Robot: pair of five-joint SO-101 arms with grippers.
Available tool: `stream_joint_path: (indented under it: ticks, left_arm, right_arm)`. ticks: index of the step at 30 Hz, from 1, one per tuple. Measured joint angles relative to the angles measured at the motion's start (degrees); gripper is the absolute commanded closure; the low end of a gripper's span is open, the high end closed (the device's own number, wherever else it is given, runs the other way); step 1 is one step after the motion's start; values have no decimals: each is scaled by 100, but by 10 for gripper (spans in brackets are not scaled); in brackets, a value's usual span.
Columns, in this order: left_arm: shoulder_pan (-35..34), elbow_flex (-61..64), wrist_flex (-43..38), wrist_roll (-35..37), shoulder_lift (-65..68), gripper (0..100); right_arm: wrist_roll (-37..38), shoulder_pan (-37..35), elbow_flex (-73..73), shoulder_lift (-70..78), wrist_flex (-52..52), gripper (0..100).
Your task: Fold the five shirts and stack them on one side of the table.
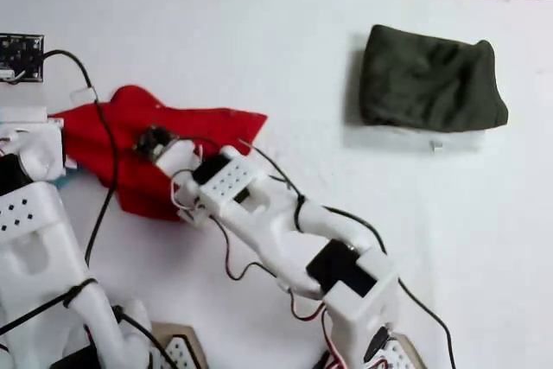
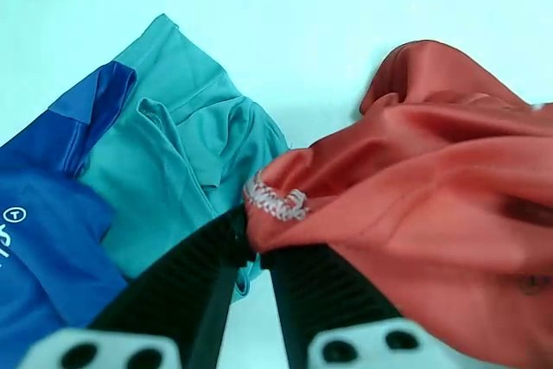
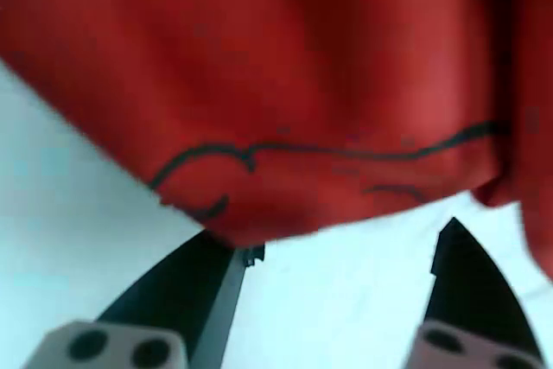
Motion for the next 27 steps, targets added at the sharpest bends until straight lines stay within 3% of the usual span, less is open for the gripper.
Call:
stream_joint_path:
  ticks: [6,8,11,13,19,27]
  left_arm:
    - [0,0,0,0,0,975]
    - [0,0,18,0,0,975]
    - [0,0,35,0,0,975]
    - [0,0,44,0,0,975]
    - [0,0,273,0,0,975]
    - [598,79,273,26,0,975]
  right_arm:
    - [-580,-9,-79,255,-677,709]
    - [-615,-9,-308,571,-695,790]
    - [-615,18,-809,985,-633,988]
    - [-642,79,-1169,1178,-527,954]
    - [-651,510,-1960,1310,79,980]
    - [-651,1802,-2734,949,1143,980]
